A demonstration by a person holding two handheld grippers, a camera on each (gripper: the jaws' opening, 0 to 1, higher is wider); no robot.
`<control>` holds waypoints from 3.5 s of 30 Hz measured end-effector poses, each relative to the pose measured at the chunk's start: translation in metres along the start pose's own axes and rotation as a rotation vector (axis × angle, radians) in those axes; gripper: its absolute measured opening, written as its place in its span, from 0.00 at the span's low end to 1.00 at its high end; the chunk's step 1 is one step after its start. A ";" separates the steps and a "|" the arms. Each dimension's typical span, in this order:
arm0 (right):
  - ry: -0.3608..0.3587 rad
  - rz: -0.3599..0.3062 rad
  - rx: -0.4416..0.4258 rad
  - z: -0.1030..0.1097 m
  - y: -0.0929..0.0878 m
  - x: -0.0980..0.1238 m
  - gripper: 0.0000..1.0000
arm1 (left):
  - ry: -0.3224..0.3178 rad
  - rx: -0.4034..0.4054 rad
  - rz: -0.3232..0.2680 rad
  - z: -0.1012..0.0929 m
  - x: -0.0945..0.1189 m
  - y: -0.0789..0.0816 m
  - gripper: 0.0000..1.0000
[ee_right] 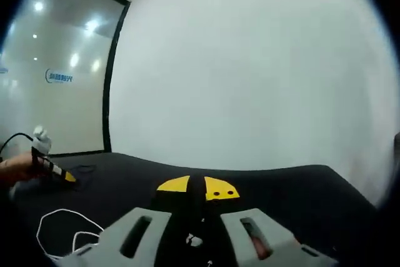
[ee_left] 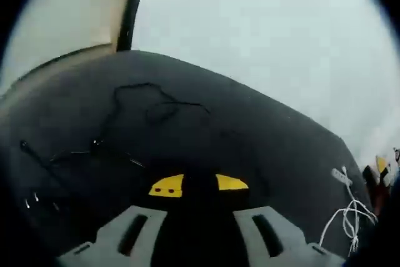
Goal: Grab the wires, straighten them and put them on the rack
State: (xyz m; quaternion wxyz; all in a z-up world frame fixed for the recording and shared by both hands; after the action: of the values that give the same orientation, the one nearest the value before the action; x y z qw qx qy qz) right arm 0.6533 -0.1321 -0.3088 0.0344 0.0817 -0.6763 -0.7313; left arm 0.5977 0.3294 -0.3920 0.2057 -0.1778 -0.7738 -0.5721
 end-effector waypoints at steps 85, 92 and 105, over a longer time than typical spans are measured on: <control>0.232 0.385 0.063 0.082 -0.048 -0.054 0.00 | -1.058 -1.412 0.083 -0.262 -0.057 -0.044 0.01; 0.301 0.489 0.176 0.114 -0.072 -0.082 0.00 | -1.076 -1.375 0.074 -0.261 -0.055 -0.048 0.01; 0.240 0.553 0.146 0.087 -0.088 -0.087 0.00 | -1.027 -1.207 0.132 -0.252 -0.048 -0.048 0.02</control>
State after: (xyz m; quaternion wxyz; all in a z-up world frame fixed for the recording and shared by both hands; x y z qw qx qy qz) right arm 0.7300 -0.0251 -0.3842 0.3059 -0.0173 -0.7146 -0.6289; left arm 0.6431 0.0720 -0.3906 -0.2752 -0.5455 -0.3162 -0.7258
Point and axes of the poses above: the point that each gripper's makers call its tool centre point, and the gripper's own axes: x roughly backward along the fingers, z roughly to its left, y roughly out of its top, the point moved 7 cm from there along x, roughly backward along the fingers, and after that the axes turned 14 degrees about -y, right-handed, at the moved point
